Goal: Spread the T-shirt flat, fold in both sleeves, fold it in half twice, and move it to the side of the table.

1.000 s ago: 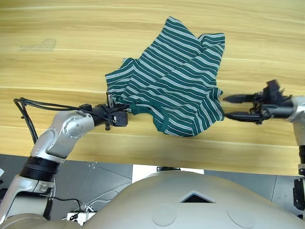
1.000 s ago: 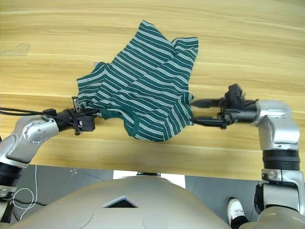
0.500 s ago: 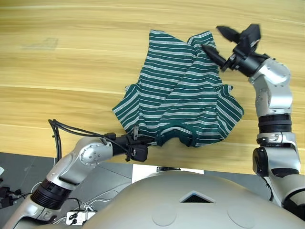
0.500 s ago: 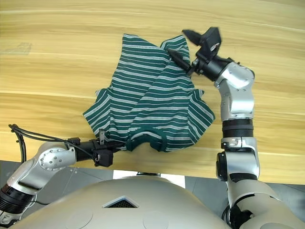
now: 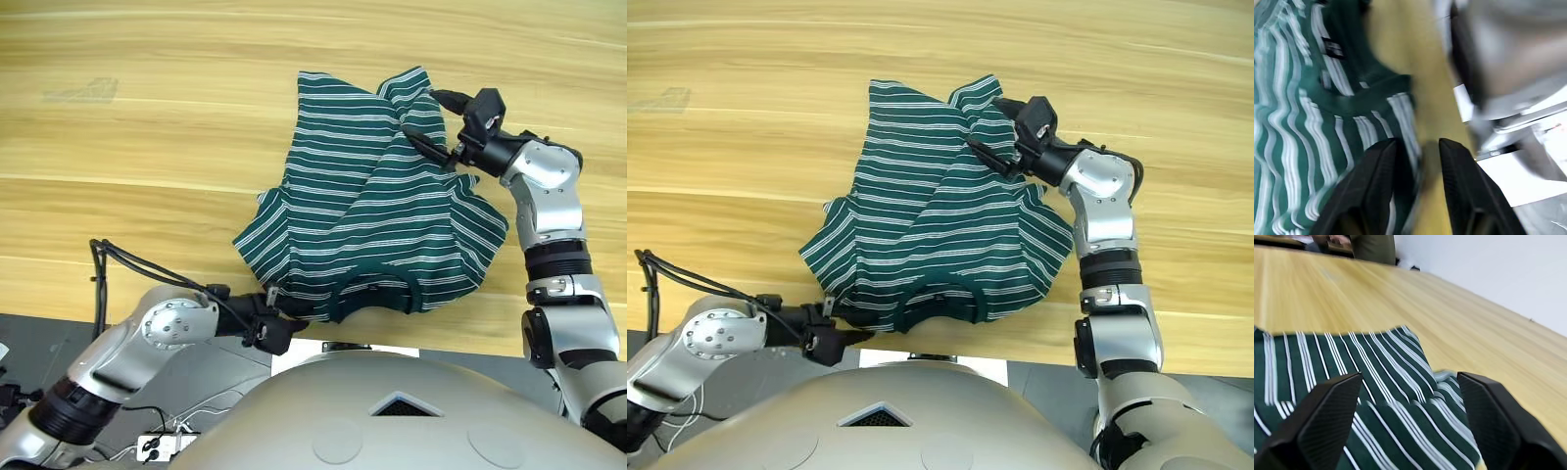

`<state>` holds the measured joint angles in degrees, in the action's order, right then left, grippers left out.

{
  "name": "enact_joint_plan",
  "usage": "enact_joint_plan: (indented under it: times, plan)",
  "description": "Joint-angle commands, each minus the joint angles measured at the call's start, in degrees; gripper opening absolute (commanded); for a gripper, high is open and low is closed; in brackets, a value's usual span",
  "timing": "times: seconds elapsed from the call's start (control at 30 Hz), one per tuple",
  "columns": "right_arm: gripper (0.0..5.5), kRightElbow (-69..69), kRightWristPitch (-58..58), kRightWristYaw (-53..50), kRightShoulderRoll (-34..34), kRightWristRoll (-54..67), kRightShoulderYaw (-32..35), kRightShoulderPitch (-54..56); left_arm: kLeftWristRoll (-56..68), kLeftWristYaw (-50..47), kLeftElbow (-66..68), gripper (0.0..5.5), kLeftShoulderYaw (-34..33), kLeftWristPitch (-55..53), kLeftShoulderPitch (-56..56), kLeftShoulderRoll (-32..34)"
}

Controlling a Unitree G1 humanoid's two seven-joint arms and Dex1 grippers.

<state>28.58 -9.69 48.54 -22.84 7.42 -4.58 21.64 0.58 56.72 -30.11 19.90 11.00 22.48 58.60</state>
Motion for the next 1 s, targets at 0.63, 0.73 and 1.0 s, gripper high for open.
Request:
enact_joint_plan:
  times: [0.63,0.73,1.0]
  plan:
    - [3.63,49.0,-3.5,-35.0,5.5,-32.4,-15.6,30.7,-10.2,-35.1,69.2,2.40,4.0,2.0,-58.0,-42.0]
    - [3.63,50.1,-2.4,-35.9,5.9,-35.6,-17.8,28.9,-13.5,-36.1,78.5,2.40,5.4,5.3,-59.4,-45.5]
    - [3.63,50.3,-2.8,-36.2,-0.3,-33.2,-13.8,22.9,-16.5,-40.6,94.1,2.40,3.3,11.4,-54.5,-43.4]
